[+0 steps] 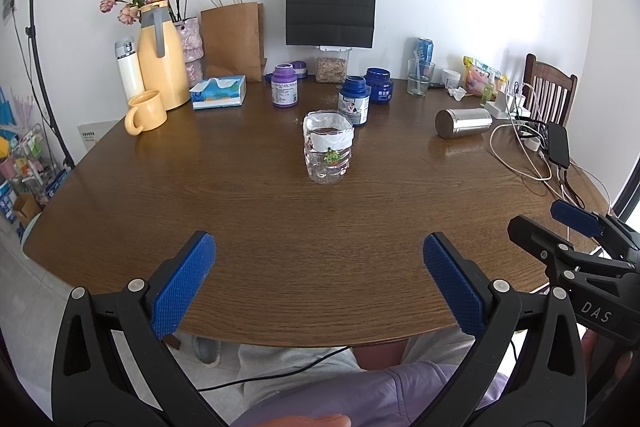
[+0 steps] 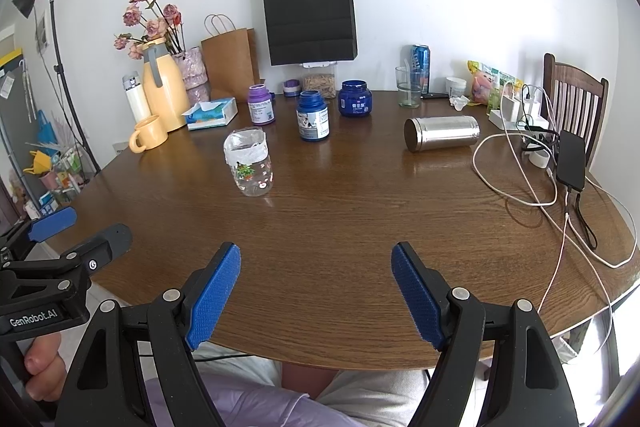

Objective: Flip cup upright

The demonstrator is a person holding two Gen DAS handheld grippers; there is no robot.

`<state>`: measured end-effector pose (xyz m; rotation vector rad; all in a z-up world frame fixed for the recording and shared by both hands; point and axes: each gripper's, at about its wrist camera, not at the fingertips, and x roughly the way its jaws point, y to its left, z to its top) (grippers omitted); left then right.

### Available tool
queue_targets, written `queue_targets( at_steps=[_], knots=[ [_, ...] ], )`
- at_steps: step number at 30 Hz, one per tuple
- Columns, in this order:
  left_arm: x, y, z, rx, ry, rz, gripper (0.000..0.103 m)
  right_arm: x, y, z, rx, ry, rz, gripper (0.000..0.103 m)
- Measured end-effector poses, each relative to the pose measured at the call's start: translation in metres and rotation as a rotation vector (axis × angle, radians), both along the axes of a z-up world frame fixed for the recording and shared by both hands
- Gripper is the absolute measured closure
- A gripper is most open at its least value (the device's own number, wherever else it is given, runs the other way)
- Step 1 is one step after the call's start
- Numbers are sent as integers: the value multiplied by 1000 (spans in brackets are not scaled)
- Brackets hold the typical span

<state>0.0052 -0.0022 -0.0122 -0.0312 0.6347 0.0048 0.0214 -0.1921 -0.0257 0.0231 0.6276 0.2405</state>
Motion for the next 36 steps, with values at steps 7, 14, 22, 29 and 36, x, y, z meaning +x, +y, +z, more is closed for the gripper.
queue_targets(
  at_steps=[7,14,22,29,36],
  knots=[
    [6,0,0,13,16,-4,0,7,1,0,-13,-6,6,22],
    [33,3,3,33,47,24,0,36,-13,5,11,2,16,22],
    [93,-14,28,80,59,-9,0,107,-43,16,79,89,30,22],
    [205,-67,59,157,139,-132,0,206,-84,24,126,224,9,22],
    [327,-132,59,278,224,-165,0,307,-132,12,167,345,-129,22]
  ],
)
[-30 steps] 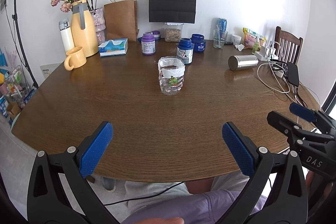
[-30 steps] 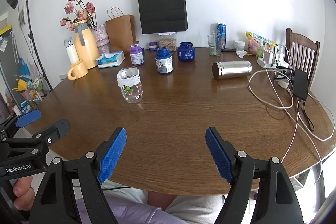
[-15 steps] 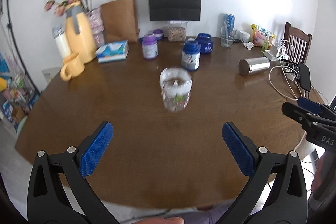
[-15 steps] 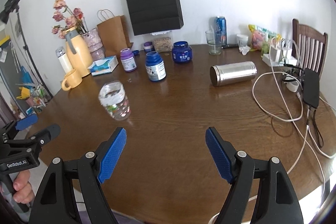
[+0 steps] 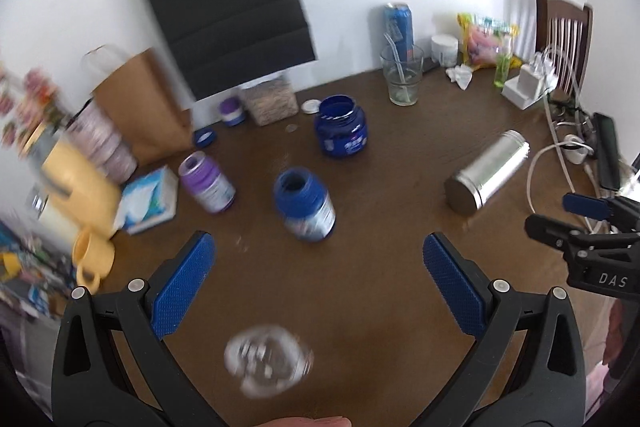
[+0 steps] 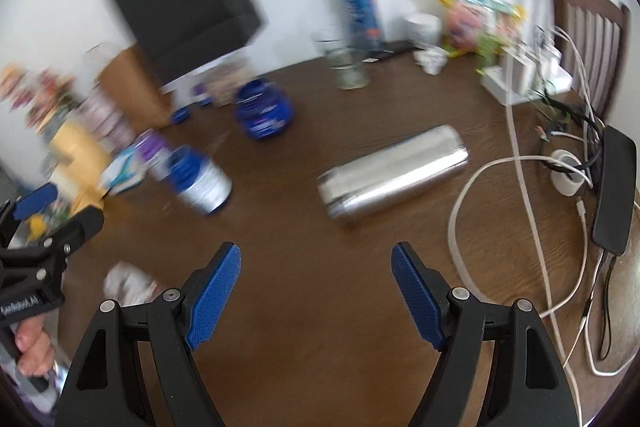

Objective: Flip cup upright

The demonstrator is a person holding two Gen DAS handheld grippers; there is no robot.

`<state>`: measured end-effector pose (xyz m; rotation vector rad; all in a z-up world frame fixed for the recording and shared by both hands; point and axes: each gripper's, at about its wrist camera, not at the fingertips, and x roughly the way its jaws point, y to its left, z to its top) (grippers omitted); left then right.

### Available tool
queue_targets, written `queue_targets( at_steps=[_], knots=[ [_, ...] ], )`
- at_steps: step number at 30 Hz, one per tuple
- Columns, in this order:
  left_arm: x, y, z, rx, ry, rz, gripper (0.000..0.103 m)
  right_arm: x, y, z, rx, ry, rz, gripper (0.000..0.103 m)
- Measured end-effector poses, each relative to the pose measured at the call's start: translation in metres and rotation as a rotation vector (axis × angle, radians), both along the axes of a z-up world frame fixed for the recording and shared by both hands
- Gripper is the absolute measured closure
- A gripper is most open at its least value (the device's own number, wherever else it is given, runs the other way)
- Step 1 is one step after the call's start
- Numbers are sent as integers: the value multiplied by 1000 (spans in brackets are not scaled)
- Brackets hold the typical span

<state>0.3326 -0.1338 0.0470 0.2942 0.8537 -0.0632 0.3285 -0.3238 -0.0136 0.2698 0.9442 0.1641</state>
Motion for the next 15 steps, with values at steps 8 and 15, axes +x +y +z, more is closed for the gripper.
queue_targets(
  at_steps=[8,15],
  knots=[
    [118,-55,-62,44,119,-35,0,88,-30,-41,-18,132,-99,22],
    [136,-46,-103,-24,140,-145,0,120,-42,-80,44,233,-184,20]
  ],
)
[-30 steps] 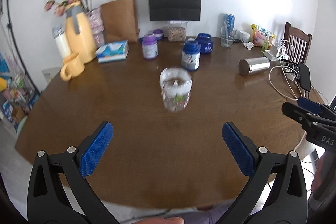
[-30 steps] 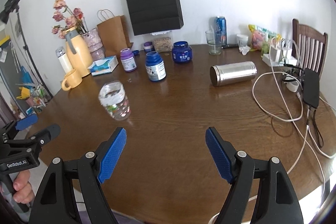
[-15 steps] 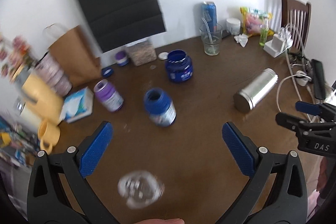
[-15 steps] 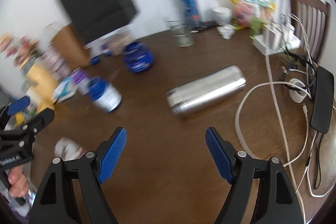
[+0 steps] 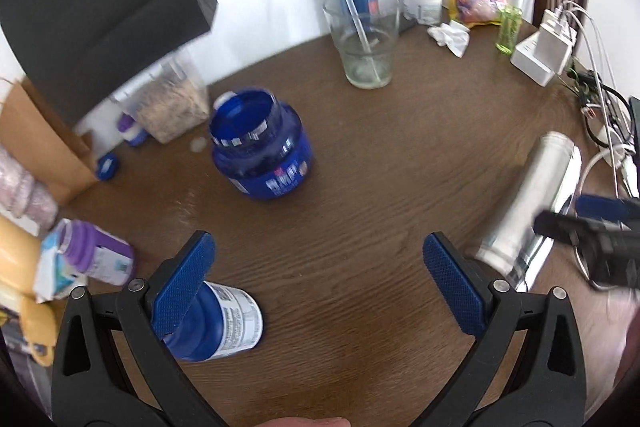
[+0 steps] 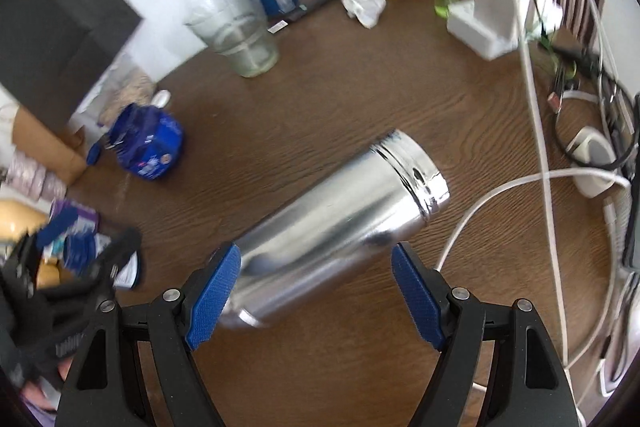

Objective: Flip cup upright
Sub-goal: 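Close the right tool around the lying silver tumbler's body, then lift and rotate the silver tumbler upright with the right tool while the left tool holds the cup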

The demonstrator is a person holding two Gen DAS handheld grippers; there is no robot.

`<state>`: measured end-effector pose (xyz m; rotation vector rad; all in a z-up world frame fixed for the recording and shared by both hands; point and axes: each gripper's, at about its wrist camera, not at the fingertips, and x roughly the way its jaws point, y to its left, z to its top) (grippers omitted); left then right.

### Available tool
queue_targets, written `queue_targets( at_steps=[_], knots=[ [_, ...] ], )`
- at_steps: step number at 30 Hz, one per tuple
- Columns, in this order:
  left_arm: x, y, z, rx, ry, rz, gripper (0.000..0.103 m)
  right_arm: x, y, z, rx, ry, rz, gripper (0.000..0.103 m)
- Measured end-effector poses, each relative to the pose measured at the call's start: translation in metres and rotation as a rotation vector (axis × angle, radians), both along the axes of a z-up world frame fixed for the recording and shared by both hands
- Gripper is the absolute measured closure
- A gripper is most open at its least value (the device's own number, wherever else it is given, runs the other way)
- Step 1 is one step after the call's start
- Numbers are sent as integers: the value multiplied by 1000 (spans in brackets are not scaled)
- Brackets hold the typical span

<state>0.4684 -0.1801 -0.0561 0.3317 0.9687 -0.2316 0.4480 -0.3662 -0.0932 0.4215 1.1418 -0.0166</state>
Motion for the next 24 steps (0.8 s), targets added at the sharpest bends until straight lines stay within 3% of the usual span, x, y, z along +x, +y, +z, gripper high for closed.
queue_targets(
  at_steps=[4,10,14,17,20,24],
  knots=[
    [-7,22,4,-63,7,-31,0,16,-4,-11,91,3,-51,19],
    [-47,86,36,-194,-101,-4,0,43,9,-26,157,29,-82,19],
    [-76,116,29,-152,-159,4,0,59,33,-30,86,39,-42,19],
    [-78,124,10,-112,-106,-2,0,67,60,-30,30,4,39,28],
    [-78,132,5,-155,-70,3,0,66,93,-27,-24,-12,123,31],
    [-77,134,6,-229,-24,-12,0,55,134,-29,25,8,244,31]
  ],
)
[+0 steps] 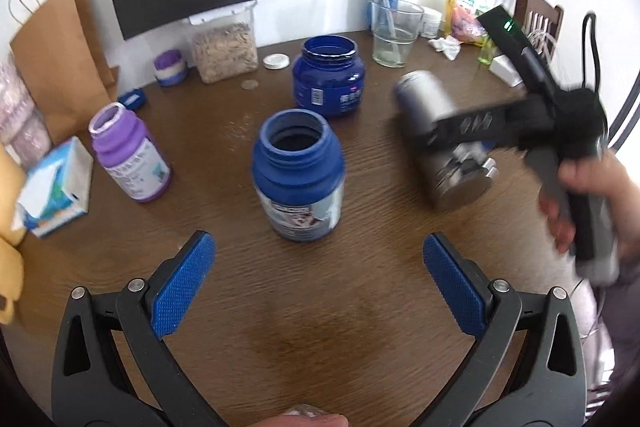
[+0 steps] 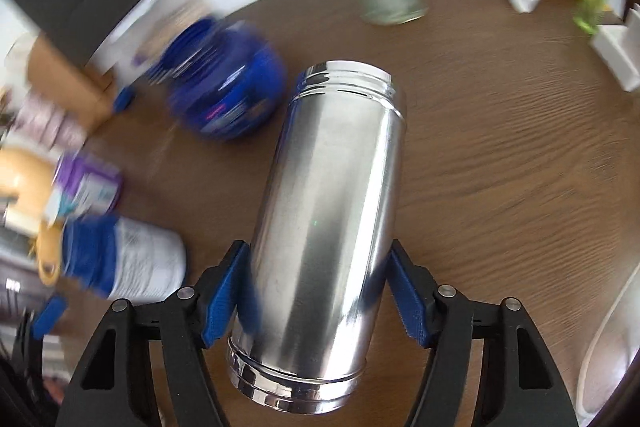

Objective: Flip cup upright
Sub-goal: 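Lift and rotate the silver tumbler upright with the right tool while the left tool holds the cup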

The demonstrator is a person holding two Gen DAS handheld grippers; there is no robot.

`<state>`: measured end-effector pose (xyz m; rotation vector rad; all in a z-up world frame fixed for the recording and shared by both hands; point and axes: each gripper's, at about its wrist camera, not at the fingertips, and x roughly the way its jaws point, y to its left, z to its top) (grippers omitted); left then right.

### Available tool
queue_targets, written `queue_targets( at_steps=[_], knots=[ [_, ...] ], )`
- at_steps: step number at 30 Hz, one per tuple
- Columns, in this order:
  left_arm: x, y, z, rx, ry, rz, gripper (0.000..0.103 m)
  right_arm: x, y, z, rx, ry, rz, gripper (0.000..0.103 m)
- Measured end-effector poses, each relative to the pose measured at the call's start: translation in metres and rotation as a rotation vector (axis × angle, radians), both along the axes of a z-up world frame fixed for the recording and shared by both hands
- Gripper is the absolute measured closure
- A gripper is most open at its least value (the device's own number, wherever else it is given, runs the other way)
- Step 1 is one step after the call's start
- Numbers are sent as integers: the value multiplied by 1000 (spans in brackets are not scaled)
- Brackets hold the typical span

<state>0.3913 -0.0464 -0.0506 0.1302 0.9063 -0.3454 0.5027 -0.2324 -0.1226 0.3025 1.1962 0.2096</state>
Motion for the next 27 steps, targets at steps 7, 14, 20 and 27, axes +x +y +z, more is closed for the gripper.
queue_targets(
  at_steps=[7,14,20,27],
  knots=[
    [6,-3,-9,-44,85,-18,0,-18,37,-5,88,47,104,32],
    [9,-16,-15,-17,166,-66,0,-37,45,-8,267,178,154,30],
    [41,-45,-27,64,220,-82,2,-27,36,15,203,106,146,30],
    [53,-62,-45,39,224,-121,41,-15,10,14,209,103,130,28]
  ],
)
